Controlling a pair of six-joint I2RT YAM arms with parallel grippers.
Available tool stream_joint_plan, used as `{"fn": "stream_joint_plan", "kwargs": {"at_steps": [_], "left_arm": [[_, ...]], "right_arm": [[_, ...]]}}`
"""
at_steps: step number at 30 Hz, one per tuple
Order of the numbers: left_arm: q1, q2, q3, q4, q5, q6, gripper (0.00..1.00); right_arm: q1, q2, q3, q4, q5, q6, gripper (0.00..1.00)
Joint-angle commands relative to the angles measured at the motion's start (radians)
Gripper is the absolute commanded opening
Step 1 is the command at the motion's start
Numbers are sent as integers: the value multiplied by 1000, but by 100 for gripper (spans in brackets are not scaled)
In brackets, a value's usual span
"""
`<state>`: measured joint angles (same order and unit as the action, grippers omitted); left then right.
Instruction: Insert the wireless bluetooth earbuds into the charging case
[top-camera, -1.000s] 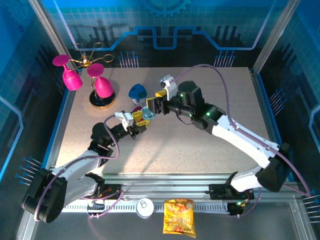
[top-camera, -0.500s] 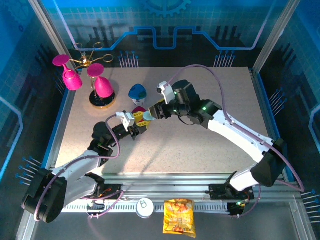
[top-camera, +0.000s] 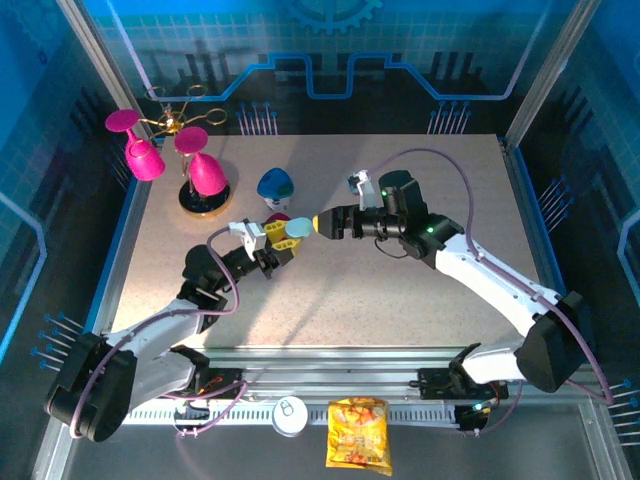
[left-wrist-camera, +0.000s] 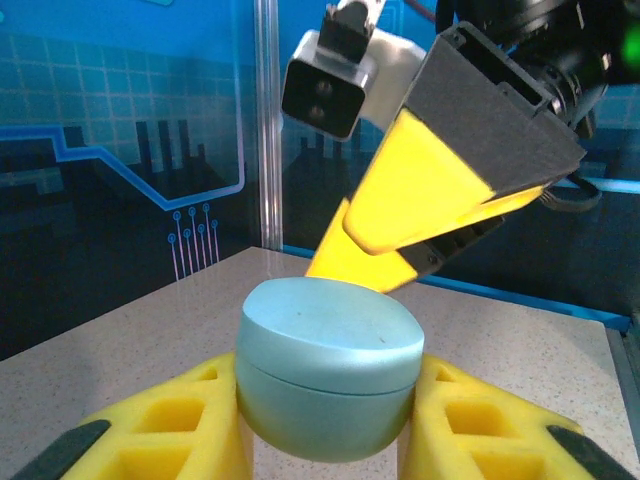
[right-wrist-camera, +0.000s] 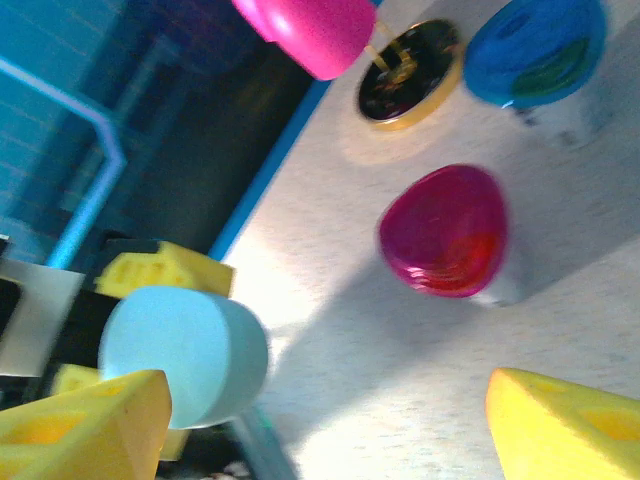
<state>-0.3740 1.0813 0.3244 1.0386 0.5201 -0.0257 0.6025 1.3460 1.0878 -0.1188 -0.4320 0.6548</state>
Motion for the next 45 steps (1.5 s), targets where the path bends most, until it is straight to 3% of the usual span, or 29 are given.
{"fn": "stream_joint_plan", "kwargs": {"at_steps": [1, 5, 13, 19, 26, 28, 33, 36, 39, 45], "left_arm": [[1, -19, 30, 60, 22, -13, 34], [1, -18, 33, 69, 26, -22, 34], [2, -31, 28, 65, 23, -26, 34], [1, -31, 24, 60, 23, -20, 34], [2, -31, 22, 49, 16, -7, 37], [2, -32, 22, 38, 19, -1, 41], [1, -45, 27, -27, 26, 28, 80], [1, -70, 25, -108, 25, 61, 93], [-5, -108, 36, -237, 21, 123, 99], [-119, -122, 111, -606, -72, 359, 99]], "right_arm": [[-2, 19, -32, 204, -201, 184, 81], [0, 58, -79, 375, -275, 313, 77], [15, 127, -93, 484, -326, 416, 66], [17, 183, -116, 668, -373, 553, 44], [11, 190, -108, 645, -358, 544, 20], [5, 186, -108, 628, -347, 530, 17], [-38, 163, -143, 616, -287, 512, 14], [-85, 140, -168, 542, -237, 457, 14], [-133, 110, -188, 362, -137, 334, 14], [-201, 89, -246, 149, 63, 155, 14]]}}
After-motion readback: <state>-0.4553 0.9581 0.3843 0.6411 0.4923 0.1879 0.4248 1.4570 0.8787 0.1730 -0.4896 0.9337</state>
